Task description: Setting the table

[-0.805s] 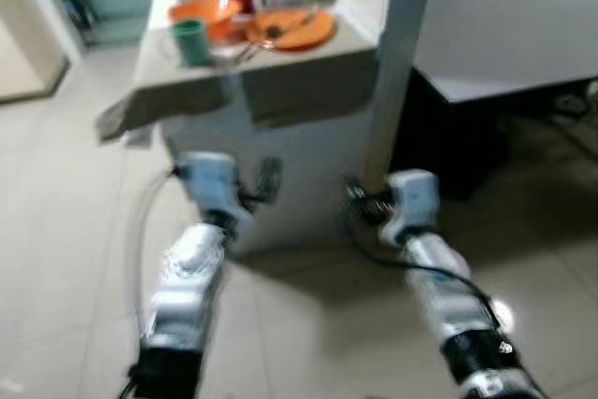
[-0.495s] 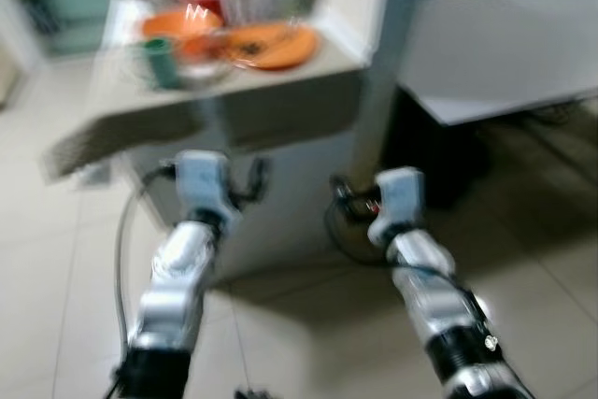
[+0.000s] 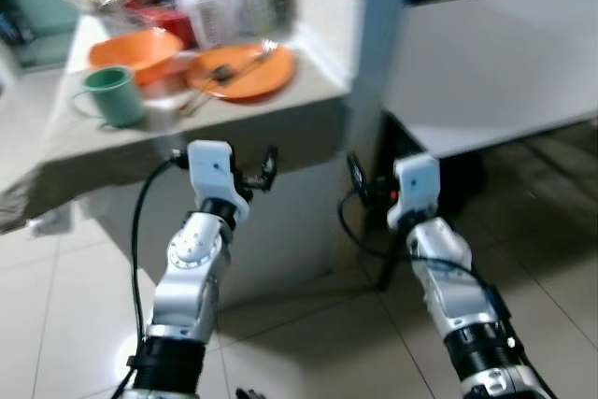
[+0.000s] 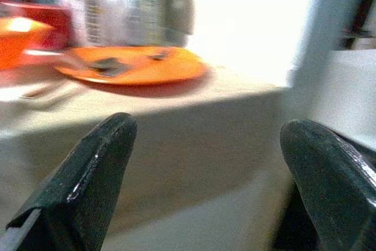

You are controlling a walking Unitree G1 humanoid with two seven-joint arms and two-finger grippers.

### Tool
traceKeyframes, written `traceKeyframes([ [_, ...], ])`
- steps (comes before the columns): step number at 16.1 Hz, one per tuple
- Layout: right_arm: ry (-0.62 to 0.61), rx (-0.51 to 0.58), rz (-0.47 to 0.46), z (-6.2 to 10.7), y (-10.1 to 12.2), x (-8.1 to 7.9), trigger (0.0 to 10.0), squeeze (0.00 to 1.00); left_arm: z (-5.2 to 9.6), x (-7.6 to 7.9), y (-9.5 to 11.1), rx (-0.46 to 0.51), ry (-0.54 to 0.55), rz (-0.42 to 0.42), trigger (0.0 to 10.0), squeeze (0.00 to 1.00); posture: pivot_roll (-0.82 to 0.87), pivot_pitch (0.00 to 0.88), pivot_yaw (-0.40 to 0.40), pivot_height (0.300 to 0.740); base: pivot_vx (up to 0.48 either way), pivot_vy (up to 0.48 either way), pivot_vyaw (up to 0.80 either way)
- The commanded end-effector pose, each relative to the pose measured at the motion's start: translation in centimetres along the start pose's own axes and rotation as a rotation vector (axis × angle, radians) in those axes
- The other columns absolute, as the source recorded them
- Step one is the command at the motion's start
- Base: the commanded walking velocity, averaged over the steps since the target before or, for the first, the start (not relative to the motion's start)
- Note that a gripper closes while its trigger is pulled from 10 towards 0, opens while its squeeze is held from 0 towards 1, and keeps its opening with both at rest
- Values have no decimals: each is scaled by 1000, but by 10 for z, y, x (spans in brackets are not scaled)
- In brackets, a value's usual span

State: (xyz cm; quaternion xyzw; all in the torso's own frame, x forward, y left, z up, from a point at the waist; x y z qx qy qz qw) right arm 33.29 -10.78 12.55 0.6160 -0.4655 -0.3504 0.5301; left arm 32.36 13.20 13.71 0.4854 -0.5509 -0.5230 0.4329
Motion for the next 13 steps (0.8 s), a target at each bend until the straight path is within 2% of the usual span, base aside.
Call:
traceKeyframes([
  [1,-8,29,18,-1,8,4,10000,0,-5,-2,12,42,18,-15,10000,0,-58,0,45,740,472,0,0],
  [6,-26,-30,-13,3,-5,4,10000,0,-19,-4,22,58,11,-41,10000,0,-60,0,45,740,472,0,0],
  [8,-25,-42,-22,7,-8,3,10000,0,-24,-13,32,86,54,-35,10000,0,-57,0,48,740,471,0,0],
  [9,-22,-51,-28,10,-10,2,10000,0,-27,-18,34,77,80,-3,10000,0,-60,0,50,740,469,0,0],
  [11,15,-65,-46,16,-12,-4,10000,0,-28,-26,33,61,122,-7,10000,0,-63,0,52,740,429,0,0],
  [13,78,-75,-43,21,-10,-10,10000,0,-28,-31,29,41,145,-19,10000,0,-66,0,52,740,379,292,0],
])
Point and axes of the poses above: a point about 5 cm out from each wrist's last joint towards the gripper, its own z axis pointing back from the gripper into the wrist, its own y axis along the axis of the wrist's last joint, x = y × z, the point moved 2 cm from there along -z, pointing out of the wrist towards the gripper, and after that the axes turned 6 degrees about -z, right-handed, at the moved point
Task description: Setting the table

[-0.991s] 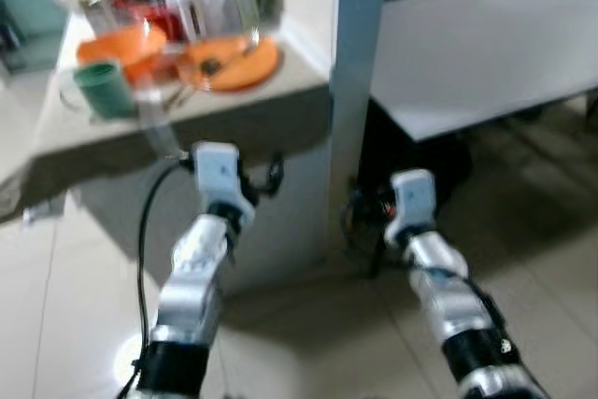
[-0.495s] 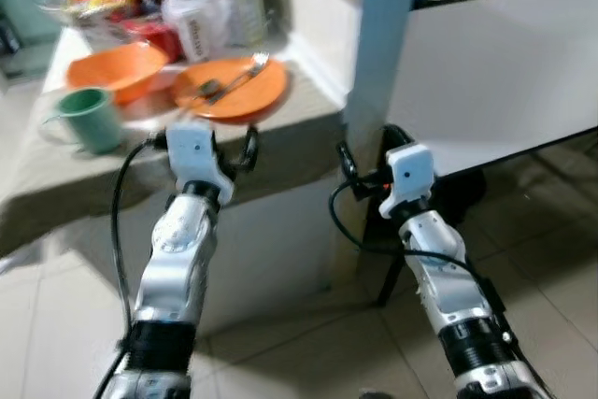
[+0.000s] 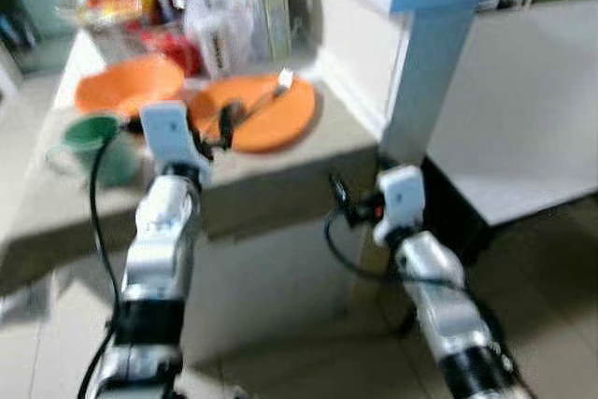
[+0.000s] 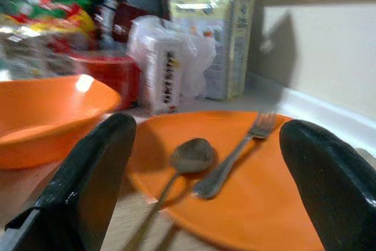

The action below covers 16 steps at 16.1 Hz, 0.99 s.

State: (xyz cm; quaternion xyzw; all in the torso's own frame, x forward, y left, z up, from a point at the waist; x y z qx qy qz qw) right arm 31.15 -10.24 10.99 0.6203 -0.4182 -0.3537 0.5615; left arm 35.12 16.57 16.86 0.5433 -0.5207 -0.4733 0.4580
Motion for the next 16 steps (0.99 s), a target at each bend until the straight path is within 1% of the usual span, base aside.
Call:
traceKeyframes([
  [1,22,-20,-2,7,1,5,10000,0,-5,9,0,-15,-35,-41,10000,0,-70,0,48,740,364,311,0],
  [3,35,-38,-7,16,0,9,10000,0,-11,12,2,-25,-69,-91,10000,0,-70,0,48,740,0,0,0],
  [4,48,-41,-9,20,2,9,10000,0,-15,15,5,-33,-119,-111,10000,0,-76,0,51,740,0,0,0],
  [5,69,-56,-18,26,5,9,10000,0,-19,15,9,-29,-155,-136,10000,0,-85,0,61,740,0,0,0],
  [6,102,-66,2,33,10,11,10000,0,-29,14,15,-34,-189,-189,10000,0,-99,0,65,740,0,0,0],
  [7,105,-66,4,34,12,12,10000,0,-32,13,16,-42,-197,-209,10000,0,-99,0,65,740,0,0,0],
  [9,121,-69,9,36,19,17,10000,0,-52,9,28,-61,-251,-255,10000,0,-99,0,65,740,0,0,0],
  [10,136,-66,0,35,22,16,10000,0,-60,9,33,-72,-283,-277,10000,0,-99,0,65,740,0,0,0],
  [11,156,-47,-12,31,30,14,10000,0,-70,9,42,-84,-313,-264,10000,0,-133,0,77,740,0,0,0],
  [12,157,-46,-17,31,32,14,10000,0,-72,9,45,-83,-318,-255,10000,0,-136,0,80,740,0,0,0],
  [13,156,-45,-17,30,35,15,10000,0,-75,15,49,-95,-372,-267,10000,0,-138,0,82,740,0,0,0],
  [14,148,-47,-34,30,37,15,10000,0,-80,16,52,-107,-389,-253,10000,0,-138,0,86,740,0,0,0],
  [15,136,-57,-67,29,35,13,10000,0,-82,18,53,-137,-432,-192,10000,0,-142,0,102,740,0,0,0],
  [16,117,-45,-102,25,39,12,10000,0,-85,18,55,-158,-467,-193,10000,0,-149,0,118,740,0,0,0],
])
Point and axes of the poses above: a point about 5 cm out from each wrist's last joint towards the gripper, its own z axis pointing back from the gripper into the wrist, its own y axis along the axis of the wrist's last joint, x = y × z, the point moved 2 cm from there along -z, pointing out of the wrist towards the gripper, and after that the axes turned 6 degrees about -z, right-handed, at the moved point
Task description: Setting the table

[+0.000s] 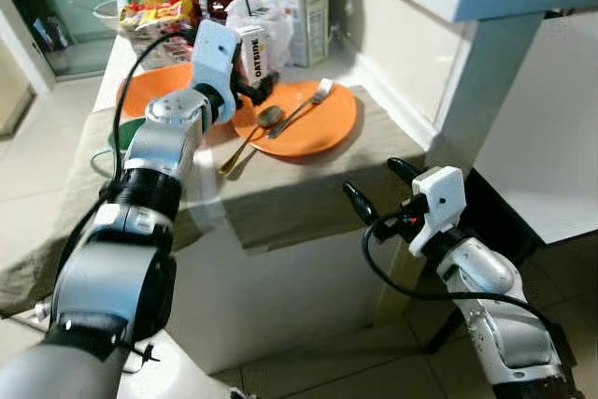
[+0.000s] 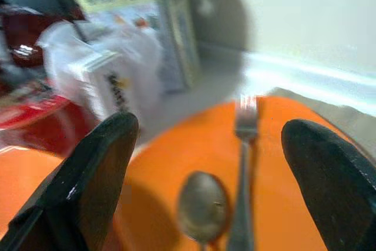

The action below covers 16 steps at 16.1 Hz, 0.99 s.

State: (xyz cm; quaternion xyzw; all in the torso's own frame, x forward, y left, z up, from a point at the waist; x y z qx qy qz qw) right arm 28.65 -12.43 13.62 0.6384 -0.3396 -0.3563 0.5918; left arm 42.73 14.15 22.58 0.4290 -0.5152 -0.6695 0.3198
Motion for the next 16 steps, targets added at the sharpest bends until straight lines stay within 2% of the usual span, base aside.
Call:
traceKeyframes([
  [1,-20,52,-25,-6,14,0,10000,0,0,-7,8,-13,-28,-22,10000,0,-152,0,124,740,0,0,0],
  [5,-12,50,-28,-5,13,-10,10000,0,-3,-7,2,-88,-46,-80,10000,0,-159,0,133,740,0,0,0],
  [6,-17,50,-33,-4,14,-10,10000,0,-1,-12,-10,-173,-11,-78,10000,0,-159,0,135,740,0,0,0],
  [8,-21,56,-35,-5,17,-10,10000,0,4,-23,-22,-241,54,-67,10000,0,-162,0,144,740,0,0,0],
  [11,-19,51,-37,-4,17,-13,10000,0,7,-28,-25,-266,57,-64,10000,0,-160,0,141,740,0,0,0],
  [16,-8,45,-42,-6,16,-17,10000,0,6,-27,-21,-252,43,-2,10000,0,-148,0,139,740,0,0,0],
])
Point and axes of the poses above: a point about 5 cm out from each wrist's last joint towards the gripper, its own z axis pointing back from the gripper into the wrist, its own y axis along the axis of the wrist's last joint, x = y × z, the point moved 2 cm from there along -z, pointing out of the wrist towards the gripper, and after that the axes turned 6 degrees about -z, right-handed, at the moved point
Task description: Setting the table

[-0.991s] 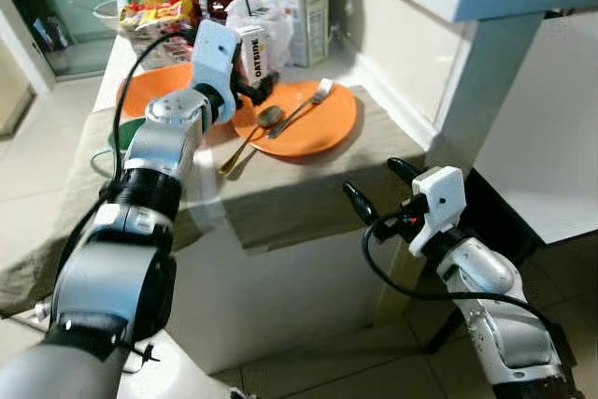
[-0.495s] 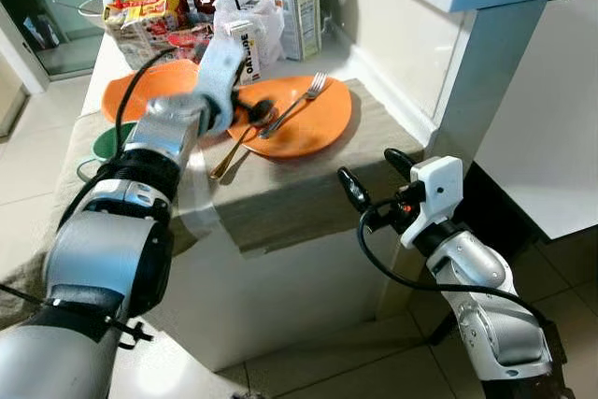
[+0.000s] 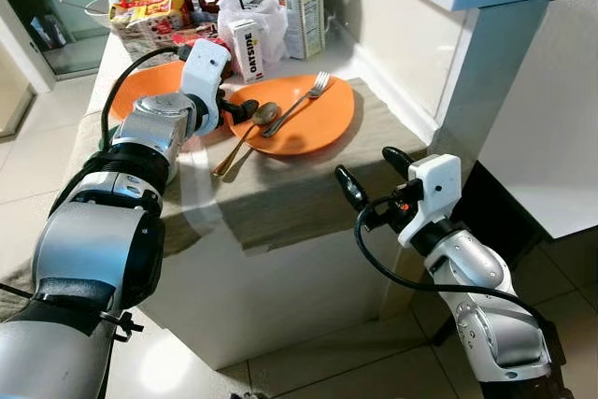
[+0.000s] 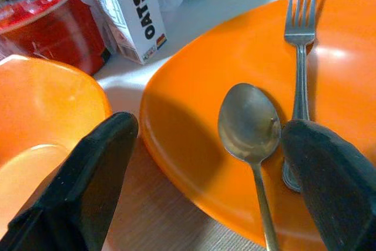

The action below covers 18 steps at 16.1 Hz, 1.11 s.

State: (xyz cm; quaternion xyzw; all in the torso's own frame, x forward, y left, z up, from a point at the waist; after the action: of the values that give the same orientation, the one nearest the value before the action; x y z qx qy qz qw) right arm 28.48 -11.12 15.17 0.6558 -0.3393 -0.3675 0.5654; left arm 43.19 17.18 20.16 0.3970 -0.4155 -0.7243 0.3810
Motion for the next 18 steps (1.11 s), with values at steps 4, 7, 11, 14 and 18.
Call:
traceKeyframes([
  [4,18,-2,-8,-3,1,-7,10000,0,1,-1,5,-10,-24,6,10000,0,-143,0,140,740,0,0,0],
  [7,24,0,-10,-4,2,-8,10000,0,0,4,2,-23,-62,22,10000,0,-139,0,135,740,0,0,0],
  [11,28,-3,-10,-5,2,-9,10000,0,-2,14,0,-41,-129,63,10000,0,-139,0,136,740,0,0,0],
  [14,31,-5,-11,-5,2,-10,10000,0,-4,23,-9,-75,-158,73,10000,0,-135,0,134,740,0,0,0],
  [18,31,-6,-14,-6,1,-11,10000,0,-5,25,-13,-93,-160,56,10000,0,-135,0,134,740,0,0,0],
])
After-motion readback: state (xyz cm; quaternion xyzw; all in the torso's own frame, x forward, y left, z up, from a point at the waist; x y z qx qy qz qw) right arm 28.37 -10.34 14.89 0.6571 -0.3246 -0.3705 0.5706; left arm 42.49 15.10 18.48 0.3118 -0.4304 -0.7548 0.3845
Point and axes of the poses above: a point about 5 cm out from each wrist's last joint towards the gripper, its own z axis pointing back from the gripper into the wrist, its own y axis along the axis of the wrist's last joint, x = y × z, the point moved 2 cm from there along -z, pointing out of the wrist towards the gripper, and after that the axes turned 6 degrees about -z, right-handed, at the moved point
